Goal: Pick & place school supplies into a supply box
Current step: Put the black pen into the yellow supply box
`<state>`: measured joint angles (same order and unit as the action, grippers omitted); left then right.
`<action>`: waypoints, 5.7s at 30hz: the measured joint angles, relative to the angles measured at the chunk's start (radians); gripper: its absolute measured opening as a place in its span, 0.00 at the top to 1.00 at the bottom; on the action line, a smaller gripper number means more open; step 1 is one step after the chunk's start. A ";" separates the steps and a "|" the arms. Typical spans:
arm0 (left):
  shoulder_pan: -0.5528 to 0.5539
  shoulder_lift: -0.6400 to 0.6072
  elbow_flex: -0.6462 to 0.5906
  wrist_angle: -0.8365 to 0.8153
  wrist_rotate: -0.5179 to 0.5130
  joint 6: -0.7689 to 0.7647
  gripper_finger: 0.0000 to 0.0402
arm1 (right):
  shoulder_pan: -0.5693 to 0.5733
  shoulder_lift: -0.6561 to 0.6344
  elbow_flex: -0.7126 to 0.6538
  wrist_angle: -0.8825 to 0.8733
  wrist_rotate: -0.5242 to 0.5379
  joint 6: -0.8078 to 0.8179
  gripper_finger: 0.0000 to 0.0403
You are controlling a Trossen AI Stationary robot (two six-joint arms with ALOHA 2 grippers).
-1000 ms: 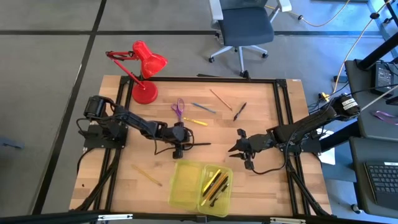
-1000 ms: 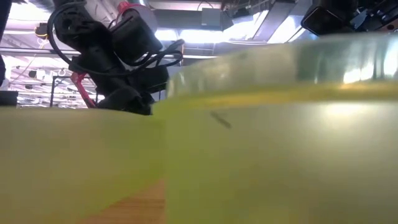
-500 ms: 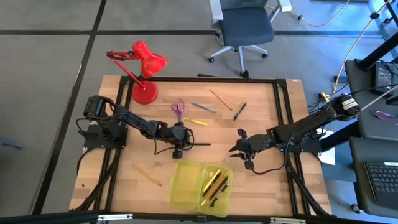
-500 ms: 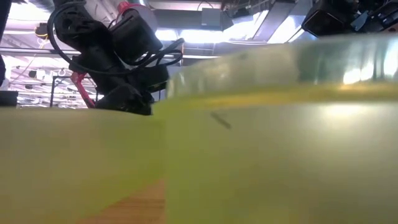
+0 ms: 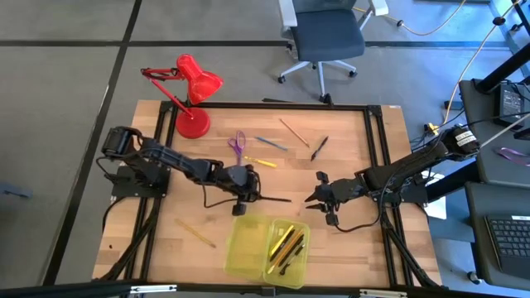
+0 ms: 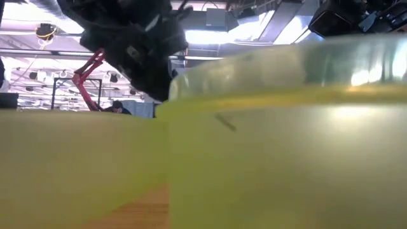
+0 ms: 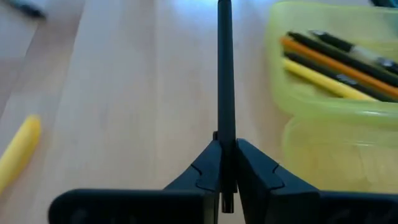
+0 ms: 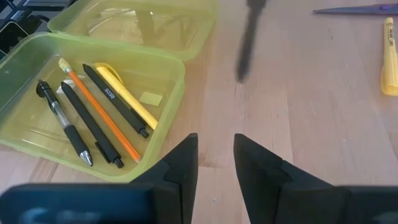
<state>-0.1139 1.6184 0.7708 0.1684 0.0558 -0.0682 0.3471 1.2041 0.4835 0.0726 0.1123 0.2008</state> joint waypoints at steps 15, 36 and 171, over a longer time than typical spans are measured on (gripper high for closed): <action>-0.176 0.015 0.190 -0.021 0.043 0.287 0.94 | -0.002 0.000 0.000 -0.048 0.047 -0.001 0.73; -0.206 0.374 0.553 -0.175 0.206 0.629 0.96 | -0.003 0.000 0.000 -0.059 0.157 0.004 0.73; 0.064 -0.134 -0.015 -0.060 -0.148 0.083 0.76 | -0.771 0.503 0.362 -0.613 0.233 1.325 0.73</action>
<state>-0.0502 1.4849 0.7563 0.1085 -0.0921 0.0143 -0.4241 1.7068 0.8456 -0.5407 0.3458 1.5257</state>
